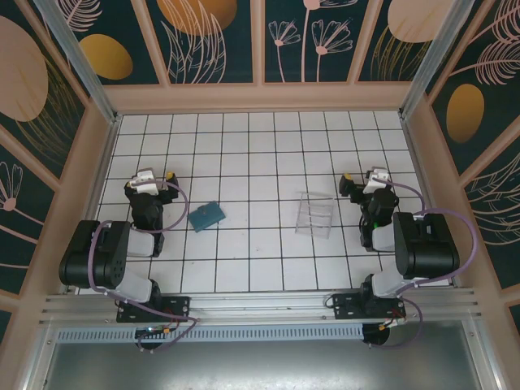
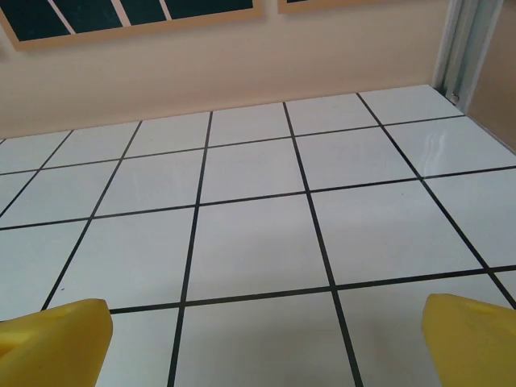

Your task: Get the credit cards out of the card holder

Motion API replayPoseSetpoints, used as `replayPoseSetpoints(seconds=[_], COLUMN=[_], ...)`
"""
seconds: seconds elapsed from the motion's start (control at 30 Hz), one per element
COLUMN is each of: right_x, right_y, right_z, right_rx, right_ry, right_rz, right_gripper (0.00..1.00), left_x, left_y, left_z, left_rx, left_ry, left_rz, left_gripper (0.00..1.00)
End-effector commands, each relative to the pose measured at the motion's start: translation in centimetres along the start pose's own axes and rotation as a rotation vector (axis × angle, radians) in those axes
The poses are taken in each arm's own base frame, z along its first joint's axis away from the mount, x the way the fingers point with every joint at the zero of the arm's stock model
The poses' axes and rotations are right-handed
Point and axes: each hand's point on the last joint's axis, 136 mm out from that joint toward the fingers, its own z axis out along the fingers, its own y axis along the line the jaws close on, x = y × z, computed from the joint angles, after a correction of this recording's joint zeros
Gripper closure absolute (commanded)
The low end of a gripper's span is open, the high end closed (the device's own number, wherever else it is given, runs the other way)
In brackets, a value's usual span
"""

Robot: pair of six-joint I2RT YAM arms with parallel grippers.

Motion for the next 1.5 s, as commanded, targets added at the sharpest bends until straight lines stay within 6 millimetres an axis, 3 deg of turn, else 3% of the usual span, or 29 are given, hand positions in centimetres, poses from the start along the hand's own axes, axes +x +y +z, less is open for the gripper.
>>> replayPoseSetpoints(seconds=[0.0, 1.07, 1.33, 1.47], right_x=[-1.0, -1.3, -2.2, -2.6], right_y=[-0.2, 0.0, -0.2, 0.6], right_z=[-0.1, 0.2, 1.4, 1.5], right_rx=[0.003, 0.011, 0.066, 0.06], right_ry=[-0.044, -0.038, 0.067, 0.148], right_rz=[0.016, 0.007, 0.004, 0.02], right_gripper=[0.01, 0.01, 0.01, 0.06], left_x=[-0.9, -1.0, -2.8, -4.2], left_y=[0.0, 0.0, 1.0, 0.1], left_z=[-0.2, -0.2, 0.4, 0.6], left_rx=[0.01, 0.011, -0.076, -0.048], left_ry=[-0.04, -0.045, 0.024, 0.062], left_rz=[0.001, 0.004, -0.031, -0.067], left_gripper=[0.01, 0.01, 0.01, 0.02])
